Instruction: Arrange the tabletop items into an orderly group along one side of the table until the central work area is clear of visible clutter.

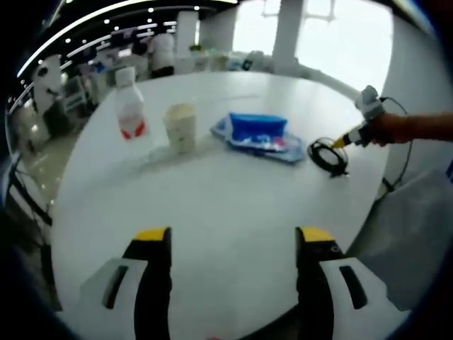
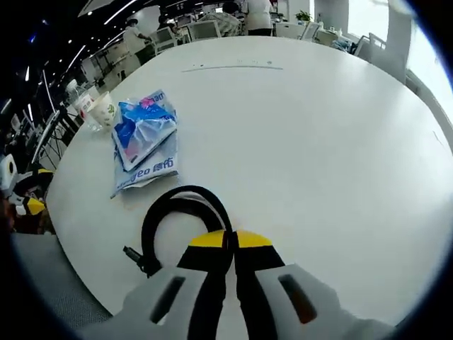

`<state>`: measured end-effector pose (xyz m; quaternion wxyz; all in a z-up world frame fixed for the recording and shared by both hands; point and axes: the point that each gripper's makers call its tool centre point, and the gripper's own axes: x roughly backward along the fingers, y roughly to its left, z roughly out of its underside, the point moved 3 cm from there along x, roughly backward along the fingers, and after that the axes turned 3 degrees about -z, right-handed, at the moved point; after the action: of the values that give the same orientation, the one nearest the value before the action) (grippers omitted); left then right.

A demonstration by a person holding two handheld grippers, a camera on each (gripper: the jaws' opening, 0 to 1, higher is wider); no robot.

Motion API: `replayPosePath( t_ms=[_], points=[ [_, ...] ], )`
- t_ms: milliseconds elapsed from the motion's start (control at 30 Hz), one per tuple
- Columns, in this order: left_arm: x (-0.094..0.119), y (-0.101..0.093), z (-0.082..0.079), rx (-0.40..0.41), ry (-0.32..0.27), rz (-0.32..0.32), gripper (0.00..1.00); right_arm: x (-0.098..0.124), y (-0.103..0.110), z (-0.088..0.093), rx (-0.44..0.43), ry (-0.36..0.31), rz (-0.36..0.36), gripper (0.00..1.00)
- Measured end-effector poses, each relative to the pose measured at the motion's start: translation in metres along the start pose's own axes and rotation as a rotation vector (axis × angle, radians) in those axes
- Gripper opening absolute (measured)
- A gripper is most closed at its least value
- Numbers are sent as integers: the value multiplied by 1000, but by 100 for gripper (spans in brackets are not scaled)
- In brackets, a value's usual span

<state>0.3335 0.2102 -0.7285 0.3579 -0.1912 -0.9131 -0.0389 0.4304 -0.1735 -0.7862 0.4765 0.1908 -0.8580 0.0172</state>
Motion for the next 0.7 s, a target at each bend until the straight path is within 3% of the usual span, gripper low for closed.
replayPosePath(
  t_ms=[333,700],
  points=[
    [1,0,0,-7,1,-1,68,1,0,4,-2,7,-1,3],
    [-1,-2,1,-12,7,7,68,6,-4,10,-51,30,-4,10]
  ],
)
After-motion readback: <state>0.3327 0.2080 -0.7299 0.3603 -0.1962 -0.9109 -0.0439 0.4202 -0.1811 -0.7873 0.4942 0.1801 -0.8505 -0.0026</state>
